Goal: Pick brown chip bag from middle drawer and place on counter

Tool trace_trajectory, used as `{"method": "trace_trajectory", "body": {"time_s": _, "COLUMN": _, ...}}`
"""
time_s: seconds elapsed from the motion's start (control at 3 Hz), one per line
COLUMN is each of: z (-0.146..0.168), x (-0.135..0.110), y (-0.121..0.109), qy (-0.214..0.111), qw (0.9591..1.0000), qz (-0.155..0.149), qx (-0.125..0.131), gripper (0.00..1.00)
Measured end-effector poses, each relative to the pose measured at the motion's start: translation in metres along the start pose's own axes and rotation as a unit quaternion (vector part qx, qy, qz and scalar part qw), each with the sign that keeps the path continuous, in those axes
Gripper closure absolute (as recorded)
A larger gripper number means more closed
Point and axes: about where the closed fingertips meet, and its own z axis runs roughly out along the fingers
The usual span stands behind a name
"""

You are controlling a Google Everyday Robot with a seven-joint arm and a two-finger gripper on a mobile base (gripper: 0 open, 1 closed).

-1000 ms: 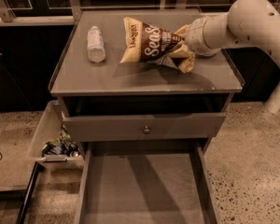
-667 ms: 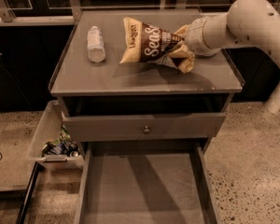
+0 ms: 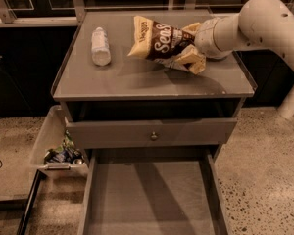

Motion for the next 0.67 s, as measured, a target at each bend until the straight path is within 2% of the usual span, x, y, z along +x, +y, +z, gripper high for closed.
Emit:
{"method": "trace_trajectory", "body": {"time_s": 0.33, "z": 0.0, "x": 0.0, "y": 0.0, "qy": 0.0, "qw": 1.0, "qz": 0.0, "qx": 0.0, "gripper": 0.0}}
{"method": "trace_trajectory", "body": {"time_s": 0.67, "z": 0.0, "x": 0.0, "y": 0.0, "qy": 0.0, "qw": 1.0, "qz": 0.0, "qx": 0.0, "gripper": 0.0}}
